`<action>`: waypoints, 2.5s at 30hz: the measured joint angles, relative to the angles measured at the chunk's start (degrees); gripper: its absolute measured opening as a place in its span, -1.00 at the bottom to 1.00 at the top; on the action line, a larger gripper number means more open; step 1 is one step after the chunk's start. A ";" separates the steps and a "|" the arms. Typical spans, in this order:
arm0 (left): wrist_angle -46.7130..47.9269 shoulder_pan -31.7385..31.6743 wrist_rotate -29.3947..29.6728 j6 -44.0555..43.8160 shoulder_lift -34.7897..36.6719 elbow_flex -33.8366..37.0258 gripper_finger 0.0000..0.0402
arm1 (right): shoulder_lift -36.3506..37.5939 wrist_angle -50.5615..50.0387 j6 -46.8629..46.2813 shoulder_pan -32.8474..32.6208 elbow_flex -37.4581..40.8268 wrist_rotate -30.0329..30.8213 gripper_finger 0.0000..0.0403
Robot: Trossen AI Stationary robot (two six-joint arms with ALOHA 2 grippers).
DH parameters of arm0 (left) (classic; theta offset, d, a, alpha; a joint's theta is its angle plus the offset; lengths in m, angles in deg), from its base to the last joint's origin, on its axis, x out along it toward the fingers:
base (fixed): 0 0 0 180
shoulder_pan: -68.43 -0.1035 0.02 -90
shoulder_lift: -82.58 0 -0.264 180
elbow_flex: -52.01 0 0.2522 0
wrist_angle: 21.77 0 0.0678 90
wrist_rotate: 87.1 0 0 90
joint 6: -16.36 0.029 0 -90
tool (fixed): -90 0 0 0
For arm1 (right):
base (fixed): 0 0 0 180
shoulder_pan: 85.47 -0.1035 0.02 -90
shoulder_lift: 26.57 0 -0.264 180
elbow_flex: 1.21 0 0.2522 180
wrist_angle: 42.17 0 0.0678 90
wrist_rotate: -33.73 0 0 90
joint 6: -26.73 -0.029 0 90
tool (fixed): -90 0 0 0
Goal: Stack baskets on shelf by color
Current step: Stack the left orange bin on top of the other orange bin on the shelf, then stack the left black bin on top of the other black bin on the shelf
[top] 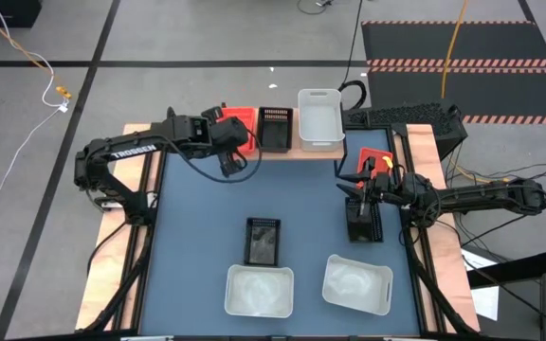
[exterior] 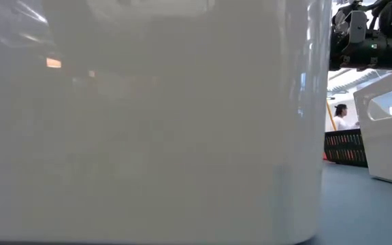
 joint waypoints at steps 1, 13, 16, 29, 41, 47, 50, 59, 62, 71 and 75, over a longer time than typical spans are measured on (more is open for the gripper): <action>-0.11 0.02 0.00 -0.40 0.00 0.00 -0.73 | 0.00 0.00 -0.01 0.00 -0.01 0.00 -0.46; -3.29 0.50 -7.23 -2.49 0.00 0.00 -0.24 | 0.00 -0.08 -0.23 0.00 -0.01 -0.02 -0.46; -3.29 1.97 -7.41 -2.42 0.00 0.00 -0.13 | -0.01 -0.34 -0.23 0.00 0.00 -0.02 -0.46; -5.05 16.17 -9.15 1.01 -0.51 -0.11 -0.03 | -0.03 3.06 -8.12 -0.19 0.00 -0.24 -0.46; -6.25 21.62 -9.12 -5.01 -10.59 -0.02 -0.03 | -5.77 7.69 -13.50 -10.66 -0.46 6.25 -0.46; -6.64 21.80 -9.12 -3.92 -15.48 -0.02 -0.03 | -13.27 7.76 -13.08 -16.49 -2.65 14.94 -0.46; -9.50 21.73 -9.13 -3.10 -17.47 -0.02 -0.03 | -16.48 7.80 -12.80 -17.93 -3.85 17.66 -0.46; -11.24 23.93 -18.50 -6.37 -22.74 -0.02 -0.03 | -20.24 9.35 -10.92 -18.58 -4.28 20.55 -0.46; -7.43 26.20 -19.60 -4.83 -23.19 -0.02 -0.03 | -20.56 9.08 -9.74 -18.58 -4.28 20.56 -0.46; -6.63 32.68 -25.43 -7.72 -23.09 0.00 -0.03 | -21.41 7.70 -11.04 -18.58 -4.28 20.53 -0.46; -5.23 34.02 -25.34 -11.25 -24.20 0.03 -0.03 | -21.45 7.90 -11.12 -18.58 -4.28 20.55 -0.46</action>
